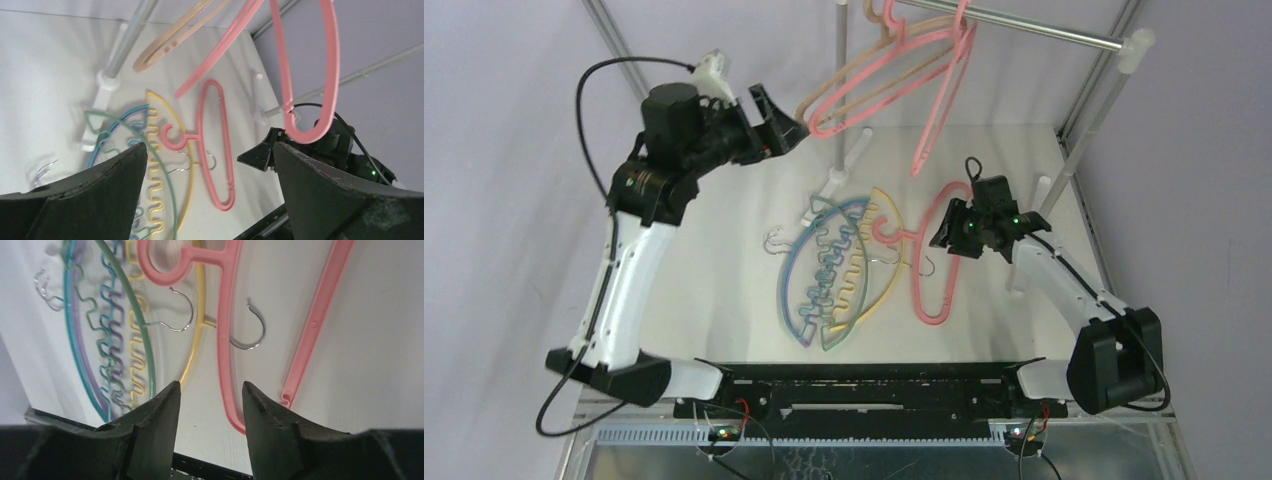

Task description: Organize the hangers

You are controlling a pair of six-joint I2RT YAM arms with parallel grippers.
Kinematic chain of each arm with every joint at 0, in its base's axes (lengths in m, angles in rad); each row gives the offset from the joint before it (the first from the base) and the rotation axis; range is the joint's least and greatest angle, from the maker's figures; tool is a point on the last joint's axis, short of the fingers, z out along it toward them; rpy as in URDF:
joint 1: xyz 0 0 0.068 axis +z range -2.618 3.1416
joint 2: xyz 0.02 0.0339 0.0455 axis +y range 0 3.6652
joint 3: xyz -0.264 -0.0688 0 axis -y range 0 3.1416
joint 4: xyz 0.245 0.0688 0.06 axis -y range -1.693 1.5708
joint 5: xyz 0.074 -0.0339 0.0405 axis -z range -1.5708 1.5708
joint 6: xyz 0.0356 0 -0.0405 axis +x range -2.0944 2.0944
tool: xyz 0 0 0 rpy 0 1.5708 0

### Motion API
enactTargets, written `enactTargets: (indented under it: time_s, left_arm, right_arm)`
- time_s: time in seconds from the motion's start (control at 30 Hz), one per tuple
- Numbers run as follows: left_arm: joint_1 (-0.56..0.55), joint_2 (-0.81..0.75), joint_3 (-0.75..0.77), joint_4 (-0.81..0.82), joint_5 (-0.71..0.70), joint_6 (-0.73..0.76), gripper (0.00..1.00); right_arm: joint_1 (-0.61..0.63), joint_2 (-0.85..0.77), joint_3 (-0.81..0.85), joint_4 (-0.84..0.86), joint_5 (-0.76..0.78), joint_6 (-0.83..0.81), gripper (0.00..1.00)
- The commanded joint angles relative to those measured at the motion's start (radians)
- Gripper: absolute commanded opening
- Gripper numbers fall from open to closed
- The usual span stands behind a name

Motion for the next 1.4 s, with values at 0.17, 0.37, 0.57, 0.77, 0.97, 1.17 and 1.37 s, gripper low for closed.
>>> enactTargets:
  time_s: [0.17,0.37,0.57,0.77,0.97,1.17,1.37]
  left_arm:
    - [0.038,-0.205,-0.253,0.047,-0.049,0.068,1.0]
    - [0.038,-0.296,-0.379,0.074,-0.075,0.031,1.0]
    - [0.039,-0.397,-0.491,0.105,-0.096,0.01,1.0]
    - [0.038,-0.404,-0.5,0.099,-0.096,0.032,0.99]
    - [0.038,-0.409,-0.514,0.097,-0.056,0.041,1.0]
    - [0.038,-0.438,-0.548,0.107,-0.027,0.04,1.0]
    - [0.039,-0.442,-0.561,0.112,0.005,0.041,0.99]
  right_arm:
    - [0.18,0.156,0.009,0.01,0.122,0.031,0.56]
    - [0.237,0.199,-0.107,0.086,0.135,0.076,0.58]
    - [0.25,0.23,-0.149,0.11,0.166,0.072,0.57]
    - [0.273,0.27,-0.141,0.138,0.184,0.095,0.56]
    - [0.35,0.308,-0.089,0.098,0.237,0.119,0.56]
    - [0.404,0.325,-0.058,0.051,0.315,0.17,0.56]
    - [0.428,0.249,-0.031,-0.008,0.353,0.2,0.6]
